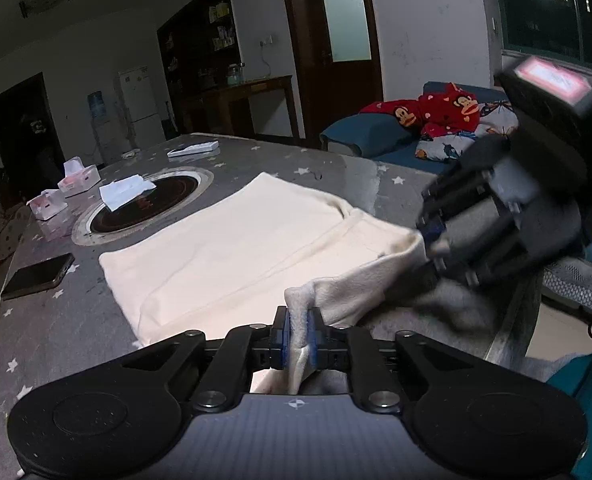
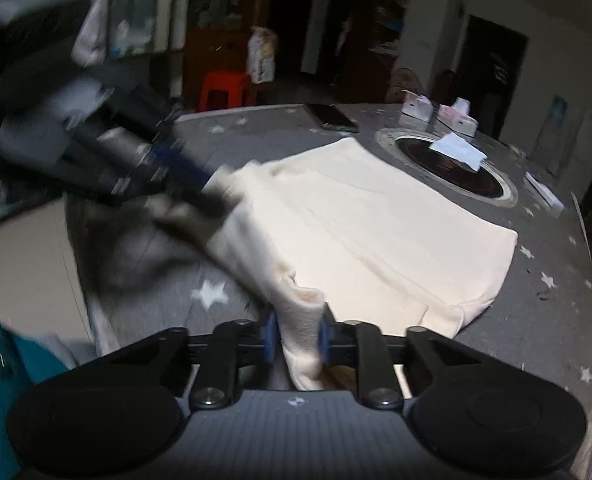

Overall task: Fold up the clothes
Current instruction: 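Lift the held hem with both grippers and fold it over toward the collar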

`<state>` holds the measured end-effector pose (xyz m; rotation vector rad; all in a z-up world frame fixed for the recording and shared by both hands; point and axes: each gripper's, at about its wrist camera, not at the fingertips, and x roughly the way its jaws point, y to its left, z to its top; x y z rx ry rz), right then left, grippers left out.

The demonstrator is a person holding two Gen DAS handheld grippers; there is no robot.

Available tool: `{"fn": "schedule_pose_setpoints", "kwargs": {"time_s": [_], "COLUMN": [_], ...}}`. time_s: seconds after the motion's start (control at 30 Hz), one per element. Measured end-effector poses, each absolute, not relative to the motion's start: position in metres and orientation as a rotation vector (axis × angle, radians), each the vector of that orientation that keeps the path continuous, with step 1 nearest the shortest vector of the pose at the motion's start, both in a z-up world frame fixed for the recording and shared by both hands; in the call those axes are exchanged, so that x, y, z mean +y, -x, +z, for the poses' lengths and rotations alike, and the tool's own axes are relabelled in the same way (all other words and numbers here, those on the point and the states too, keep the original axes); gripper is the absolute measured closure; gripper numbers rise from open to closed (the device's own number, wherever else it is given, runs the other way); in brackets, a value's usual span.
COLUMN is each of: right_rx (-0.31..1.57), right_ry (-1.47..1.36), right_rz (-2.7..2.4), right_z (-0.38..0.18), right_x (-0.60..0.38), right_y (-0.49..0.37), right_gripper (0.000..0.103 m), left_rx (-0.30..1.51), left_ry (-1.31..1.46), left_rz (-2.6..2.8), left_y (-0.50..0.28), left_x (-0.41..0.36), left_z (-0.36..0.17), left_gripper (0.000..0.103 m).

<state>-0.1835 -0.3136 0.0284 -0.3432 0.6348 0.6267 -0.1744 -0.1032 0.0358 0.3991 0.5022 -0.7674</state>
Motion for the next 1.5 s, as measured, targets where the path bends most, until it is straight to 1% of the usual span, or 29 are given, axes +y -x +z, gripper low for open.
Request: {"fn": "schedule_pose_setpoints", "kwargs": {"time_s": [0.03, 0.07, 0.1, 0.13, 0.3, 0.33, 0.37, 0.4, 0.43, 0.5, 0.83, 1.2, 1.33, 1.5], "right_rx": [0.635, 0.633, 0.631, 0.628, 0.607, 0.603, 0.601, 0.598, 0.597, 0.594, 0.543, 0.507, 0.504, 0.486], "right_ry": [0.325, 0.31, 0.296, 0.287, 0.274, 0.274, 0.278, 0.284, 0.287, 0.28, 0.25, 0.267, 0.282, 0.286], "right_rz": [0.624, 0.624, 0.623, 0.622, 0.616, 0.614, 0.612, 0.61, 0.608, 0.608, 0.617, 0.673, 0.668, 0.649], "right_z": [0.032, 0.034, 0.038, 0.041, 0.05, 0.051, 0.051, 0.05, 0.05, 0.048, 0.065, 0.11, 0.115, 0.12], "right_x": [-0.316, -0.318, -0.32, -0.321, -0.322, -0.322, -0.321, -0.32, -0.32, -0.32, -0.325, -0.329, -0.326, -0.327], "right_y": [0.181, 0.179, 0.176, 0.174, 0.165, 0.164, 0.164, 0.164, 0.165, 0.168, 0.194, 0.252, 0.248, 0.22], "right_gripper": [0.089, 0.09, 0.091, 0.091, 0.091, 0.091, 0.091, 0.091, 0.092, 0.093, 0.094, 0.096, 0.096, 0.096], "left_rx": [0.503, 0.502, 0.502, 0.501, 0.494, 0.492, 0.494, 0.5, 0.509, 0.512, 0.47, 0.428, 0.411, 0.4], "left_ry": [-0.406, -0.421, -0.439, -0.457, -0.544, -0.558, -0.567, -0.57, -0.567, -0.545, -0.488, -0.433, -0.427, -0.405], "left_rz": [-0.766, -0.76, -0.754, -0.747, -0.714, -0.705, -0.697, -0.691, -0.686, -0.684, -0.707, -0.768, -0.748, -0.721], "left_y": [0.176, 0.179, 0.181, 0.184, 0.189, 0.188, 0.187, 0.185, 0.183, 0.182, 0.2, 0.241, 0.229, 0.201], "left_x": [-0.102, -0.101, -0.1, -0.099, -0.096, -0.095, -0.094, -0.093, -0.091, -0.086, -0.079, -0.065, -0.069, -0.071], "left_z": [0.035, 0.033, 0.031, 0.029, 0.017, 0.015, 0.013, 0.012, 0.01, 0.012, 0.035, 0.079, 0.084, 0.089], "left_gripper": [0.081, 0.08, 0.071, 0.064, 0.064, 0.065, 0.067, 0.079, 0.088, 0.091, 0.094, 0.094, 0.094, 0.094]}}
